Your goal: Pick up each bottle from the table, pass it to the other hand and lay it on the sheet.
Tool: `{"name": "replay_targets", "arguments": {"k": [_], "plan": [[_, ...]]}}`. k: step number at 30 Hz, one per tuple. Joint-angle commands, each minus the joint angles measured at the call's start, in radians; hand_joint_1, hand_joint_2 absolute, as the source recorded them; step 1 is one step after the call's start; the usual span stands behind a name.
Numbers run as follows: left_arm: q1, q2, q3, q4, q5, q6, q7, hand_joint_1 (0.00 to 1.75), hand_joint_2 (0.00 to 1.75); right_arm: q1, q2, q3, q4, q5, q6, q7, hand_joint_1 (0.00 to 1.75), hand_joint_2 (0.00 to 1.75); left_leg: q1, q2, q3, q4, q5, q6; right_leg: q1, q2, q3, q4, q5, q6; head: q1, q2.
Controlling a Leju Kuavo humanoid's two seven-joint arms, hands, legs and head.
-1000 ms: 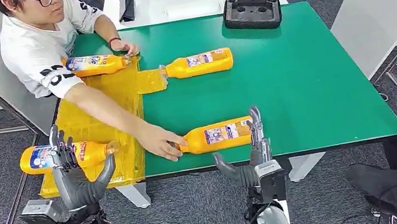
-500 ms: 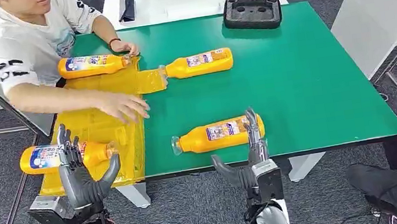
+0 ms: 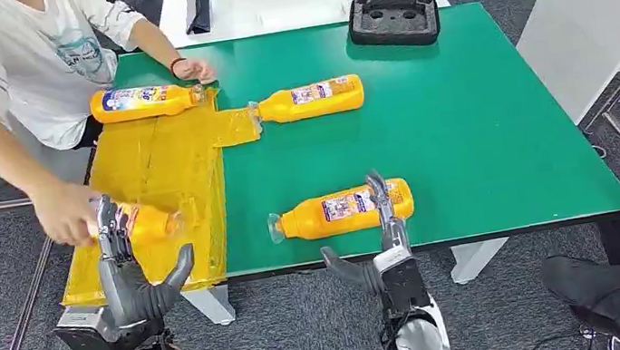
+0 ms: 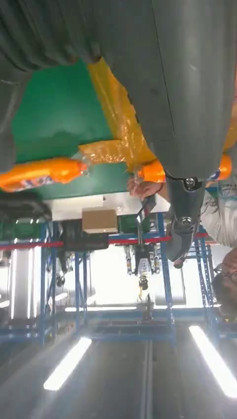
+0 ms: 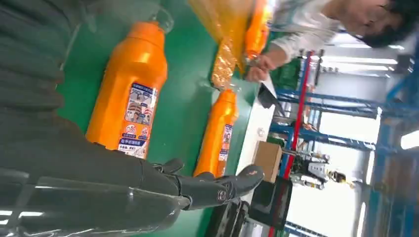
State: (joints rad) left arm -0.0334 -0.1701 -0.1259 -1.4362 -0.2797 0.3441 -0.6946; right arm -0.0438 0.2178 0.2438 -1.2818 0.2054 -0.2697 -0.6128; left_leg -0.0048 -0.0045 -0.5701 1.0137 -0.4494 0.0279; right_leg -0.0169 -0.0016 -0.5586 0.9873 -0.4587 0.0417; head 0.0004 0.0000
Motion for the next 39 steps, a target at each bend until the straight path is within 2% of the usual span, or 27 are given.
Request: {"name": "replay_targets", "arguments": {"k": [1, 2, 5, 13, 17, 21, 25, 28, 35, 39], "plan": [[-0.072, 0.034, 0.001, 0.108, -0.075, 0.014, 0.014, 0.00, 1.75, -0.123, -0.111, -0.014, -0.016, 0.235, 0.051, 0.184, 0.00, 1.75, 0.001, 0.000, 0.000, 0.000, 0.001, -0.001, 0.001, 0.000, 0.000, -0.001, 0.001, -0.001, 0.000, 0.000], [-0.082, 0.036, -0.001, 0.114, -0.075, 0.011, 0.014, 0.00, 1.75, -0.157, -0.138, -0.015, -0.015, 0.283, 0.061, 0.226, 0.00, 1.75, 0.001, 0.000, 0.000, 0.000, 0.001, -0.001, 0.001, -0.001, 0.000, -0.001, 0.001, -0.001, 0.000, 0.000], [-0.099, 0.038, -0.001, 0.120, -0.074, 0.008, 0.015, 0.00, 1.75, -0.236, -0.176, -0.012, 0.030, 0.317, 0.094, 0.267, 0.00, 1.75, 0.001, 0.000, -0.001, 0.001, 0.001, -0.001, 0.001, -0.001, 0.000, 0.000, 0.001, -0.001, 0.000, 0.000], [-0.116, 0.047, -0.014, 0.108, -0.072, 0.005, 0.018, 0.00, 1.75, -0.443, -0.233, 0.032, 0.236, 0.293, 0.222, 0.351, 0.00, 1.75, 0.000, 0.002, 0.000, 0.000, 0.001, 0.000, 0.000, 0.002, 0.000, 0.000, 0.004, -0.002, 0.000, 0.000], [-0.139, 0.070, -0.020, 0.135, -0.142, 0.052, 0.069, 0.00, 1.75, -0.569, -0.274, 0.082, 0.380, 0.271, 0.305, 0.430, 0.00, 1.75, 0.001, 0.002, 0.000, 0.001, 0.002, 0.000, 0.001, 0.002, -0.001, 0.000, 0.004, -0.003, 0.000, 0.000], [-0.175, 0.077, -0.029, 0.183, -0.213, 0.106, 0.083, 0.00, 1.75, -0.631, -0.309, 0.134, 0.471, 0.267, 0.385, 0.476, 0.00, 1.75, 0.000, 0.002, 0.000, 0.000, 0.002, 0.000, 0.000, 0.001, 0.000, 0.000, 0.004, -0.002, 0.000, 0.000], [-0.193, 0.075, -0.024, 0.202, -0.190, 0.091, 0.090, 0.00, 1.75, -0.670, -0.341, 0.165, 0.521, 0.250, 0.443, 0.487, 0.00, 1.75, 0.001, 0.001, -0.001, 0.001, 0.003, 0.000, 0.001, 0.001, -0.001, 0.000, 0.005, -0.002, 0.000, 0.000], [-0.221, 0.085, -0.047, 0.244, -0.283, 0.172, 0.095, 0.00, 1.75, -0.719, -0.375, 0.216, 0.562, 0.232, 0.507, 0.495, 0.00, 1.75, 0.000, -0.001, -0.001, 0.001, 0.003, 0.001, 0.000, -0.001, 0.000, 0.001, 0.004, -0.001, 0.000, 0.000], [-0.261, 0.093, -0.055, 0.266, -0.263, 0.149, 0.118, 0.00, 1.75, -0.788, -0.439, 0.302, 0.567, 0.175, 0.656, 0.518, 0.00, 1.75, 0.000, -0.001, -0.002, 0.002, 0.004, 0.000, 0.000, -0.001, -0.001, 0.001, 0.004, -0.002, 0.000, 0.000], [-0.263, 0.093, -0.051, 0.277, -0.253, 0.157, 0.117, 0.00, 1.75, -0.875, -0.462, 0.360, 0.603, 0.132, 0.743, 0.537, 0.00, 1.75, -0.001, 0.000, -0.002, 0.002, 0.003, 0.001, 0.000, 0.000, -0.002, 0.002, 0.004, -0.001, 0.000, 0.000]]}}
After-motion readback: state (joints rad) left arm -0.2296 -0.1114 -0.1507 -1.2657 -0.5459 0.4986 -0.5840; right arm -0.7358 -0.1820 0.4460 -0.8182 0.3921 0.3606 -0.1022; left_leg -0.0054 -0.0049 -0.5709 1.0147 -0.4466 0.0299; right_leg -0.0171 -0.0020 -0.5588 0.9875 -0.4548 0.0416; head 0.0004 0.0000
